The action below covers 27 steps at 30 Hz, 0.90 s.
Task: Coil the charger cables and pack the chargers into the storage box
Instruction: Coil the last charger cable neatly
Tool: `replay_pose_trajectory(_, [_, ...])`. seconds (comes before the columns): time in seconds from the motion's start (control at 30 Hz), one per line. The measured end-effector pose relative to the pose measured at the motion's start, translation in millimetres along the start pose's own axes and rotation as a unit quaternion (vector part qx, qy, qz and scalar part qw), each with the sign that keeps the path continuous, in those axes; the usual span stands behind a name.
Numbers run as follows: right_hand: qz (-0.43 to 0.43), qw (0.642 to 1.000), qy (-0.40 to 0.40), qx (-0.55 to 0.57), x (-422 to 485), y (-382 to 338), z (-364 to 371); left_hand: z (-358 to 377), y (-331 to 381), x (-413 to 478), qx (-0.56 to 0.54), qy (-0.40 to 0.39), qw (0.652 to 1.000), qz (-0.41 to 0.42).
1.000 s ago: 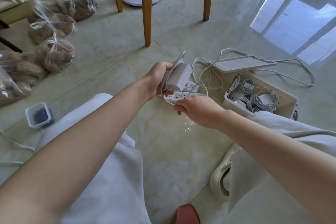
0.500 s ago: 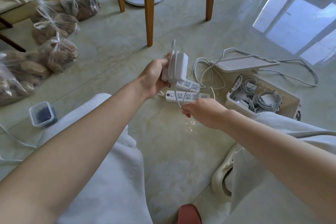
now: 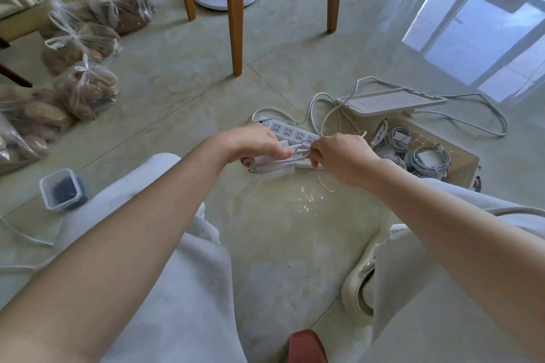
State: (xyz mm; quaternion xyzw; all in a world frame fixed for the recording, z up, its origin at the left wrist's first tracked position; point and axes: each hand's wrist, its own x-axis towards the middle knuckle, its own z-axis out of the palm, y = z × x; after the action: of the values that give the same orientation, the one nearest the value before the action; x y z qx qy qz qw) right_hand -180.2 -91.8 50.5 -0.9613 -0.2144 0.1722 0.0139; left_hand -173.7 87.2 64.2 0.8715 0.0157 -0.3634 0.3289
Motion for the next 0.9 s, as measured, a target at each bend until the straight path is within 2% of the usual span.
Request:
replay_pose_trajectory(0.07, [0.0, 1.0, 0.028, -0.009, 0, -3, 0, 0, -1, 1, 0.029, 0.03, 0.999, -0.009])
replay_pose_trajectory(0.2, [0.002, 0.997, 0.077, -0.014, -3, -14, -7, 4, 0, 6, 0.161, 0.119, 0.979, -0.031])
replay_pose_trajectory(0.37, [-0.005, 0.993, 0.114, 0.024, -14, -30, -12, 10, -4, 16, 0.131, 0.19, 0.971, -0.068])
replay_pose_trajectory(0.47, [-0.028, 0.986, 0.138, 0.088, -23, -39, -9, 10, -4, 20, 0.062, 0.239, 0.966, -0.08])
replay_pose_trajectory(0.57, [-0.069, 0.973, 0.162, 0.152, -30, -44, -7, 7, -1, 23, -0.076, 0.242, 0.964, -0.078])
replay_pose_trajectory(0.77, [-0.094, 0.965, 0.131, 0.205, -34, -50, 3, 1, 8, 16, -0.366, 0.164, 0.914, -0.058])
replay_pose_trajectory(0.9, [-0.084, 0.969, 0.105, 0.207, -30, -43, 1, -2, 13, 11, -0.455, 0.124, 0.879, -0.063])
